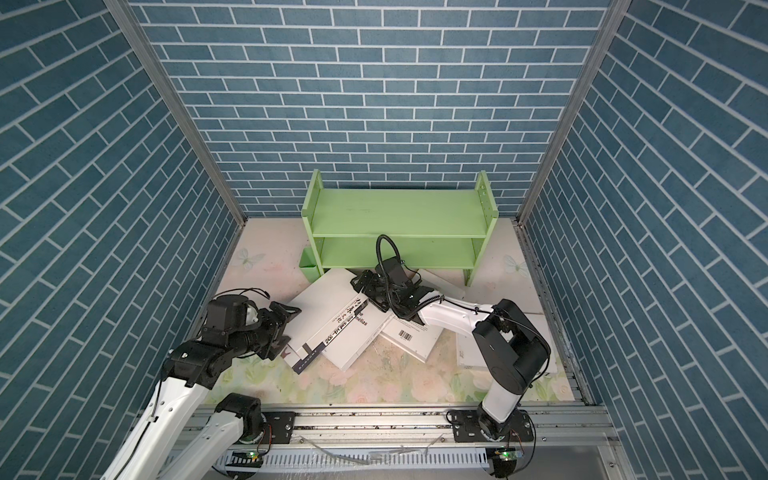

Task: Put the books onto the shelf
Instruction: 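Close the right gripper on the black-spined white book's edge near the shelf, then lift the black-spined white book upright with the right gripper toward the shelf end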

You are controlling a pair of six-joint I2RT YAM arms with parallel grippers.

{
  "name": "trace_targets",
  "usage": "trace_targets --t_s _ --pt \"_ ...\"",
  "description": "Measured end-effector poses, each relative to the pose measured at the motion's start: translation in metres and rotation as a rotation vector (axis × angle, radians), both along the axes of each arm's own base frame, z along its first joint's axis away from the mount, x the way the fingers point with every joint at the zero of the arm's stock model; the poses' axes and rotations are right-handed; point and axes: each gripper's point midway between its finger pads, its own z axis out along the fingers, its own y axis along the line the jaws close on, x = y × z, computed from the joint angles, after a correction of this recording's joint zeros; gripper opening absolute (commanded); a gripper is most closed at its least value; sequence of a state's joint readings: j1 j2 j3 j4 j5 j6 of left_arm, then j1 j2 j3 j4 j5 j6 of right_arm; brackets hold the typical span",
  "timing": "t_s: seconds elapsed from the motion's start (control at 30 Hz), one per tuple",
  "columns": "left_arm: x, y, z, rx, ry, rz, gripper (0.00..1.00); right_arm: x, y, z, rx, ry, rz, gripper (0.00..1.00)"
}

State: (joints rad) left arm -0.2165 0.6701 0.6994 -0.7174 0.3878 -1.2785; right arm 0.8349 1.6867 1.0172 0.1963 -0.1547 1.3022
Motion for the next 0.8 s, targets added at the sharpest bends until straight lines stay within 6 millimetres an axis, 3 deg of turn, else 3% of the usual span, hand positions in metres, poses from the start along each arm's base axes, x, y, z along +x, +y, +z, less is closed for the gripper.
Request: trace_targets --t_s 0.27,0.5,0.67,0.8 --pt "0.006 -0.005 0.001 -0.020 -0.009 -0.018 0.87 0.000 0.009 -0.012 0.043 -0.007 -0.010 0.81" --pt "0.001 -0.005 -0.016 -0.016 0.027 -0.020 0.87 0.006 0.012 -0.009 0.085 -0.066 -0.022 0.60" --pt "-0.002 -0.004 -0.016 -0.016 0.018 -0.020 0.88 0.005 0.006 -0.014 0.071 -0.079 -0.052 0.49" --pt "-0.002 -0.004 -0.010 -0.020 -0.008 -0.021 0.90 0.003 0.003 0.004 0.095 -0.095 -0.077 0.42"
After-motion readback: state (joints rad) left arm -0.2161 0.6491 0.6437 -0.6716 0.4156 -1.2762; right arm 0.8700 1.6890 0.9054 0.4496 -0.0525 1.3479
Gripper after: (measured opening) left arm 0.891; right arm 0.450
